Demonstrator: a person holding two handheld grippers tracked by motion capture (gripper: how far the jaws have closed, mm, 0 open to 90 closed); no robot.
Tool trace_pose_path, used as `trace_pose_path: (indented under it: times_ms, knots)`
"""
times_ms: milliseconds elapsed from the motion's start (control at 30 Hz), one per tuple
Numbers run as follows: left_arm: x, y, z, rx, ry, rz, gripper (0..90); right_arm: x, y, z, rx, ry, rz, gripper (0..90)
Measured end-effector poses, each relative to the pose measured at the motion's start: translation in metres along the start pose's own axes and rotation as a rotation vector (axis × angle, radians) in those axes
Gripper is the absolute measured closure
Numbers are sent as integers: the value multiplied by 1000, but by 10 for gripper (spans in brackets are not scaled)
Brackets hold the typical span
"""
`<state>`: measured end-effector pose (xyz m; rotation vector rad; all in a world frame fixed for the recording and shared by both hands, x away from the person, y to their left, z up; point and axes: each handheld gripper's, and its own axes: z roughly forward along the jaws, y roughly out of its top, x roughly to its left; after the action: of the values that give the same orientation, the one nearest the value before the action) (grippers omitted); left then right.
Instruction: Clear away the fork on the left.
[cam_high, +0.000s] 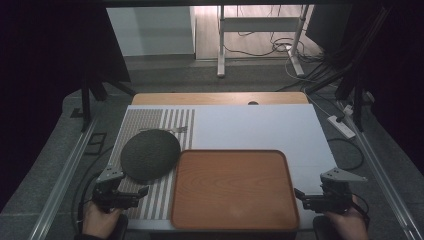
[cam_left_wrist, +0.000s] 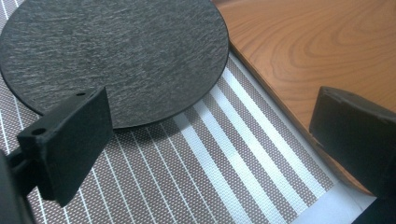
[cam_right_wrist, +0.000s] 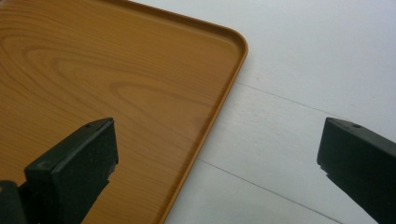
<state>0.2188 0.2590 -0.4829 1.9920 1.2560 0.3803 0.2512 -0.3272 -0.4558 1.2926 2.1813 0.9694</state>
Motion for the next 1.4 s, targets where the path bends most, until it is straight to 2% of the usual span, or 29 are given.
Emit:
trace_pose_path:
  times_ms: [133, 667, 800, 967, 1100, 1400]
  knots:
    - [0, 0, 1, 8, -11, 5, 9, 0, 0, 0, 3, 3, -6, 0]
    - [4, 1, 2, 25, -38, -23, 22, 1, 1, 2, 12, 5, -13, 0]
    - [4, 2, 4, 47, -44, -17, 18, 1, 1, 2, 12, 6, -16, 0]
    - [1, 5, 6, 76, -30, 6, 17, 1, 1, 2, 14, 7, -18, 0]
    - [1, 7, 7, 52, -50, -6, 0, 2, 1, 2, 16, 9, -20, 0]
    - [3, 15, 11, 61, -21, 20, 0, 2, 1, 2, 22, 8, -23, 0]
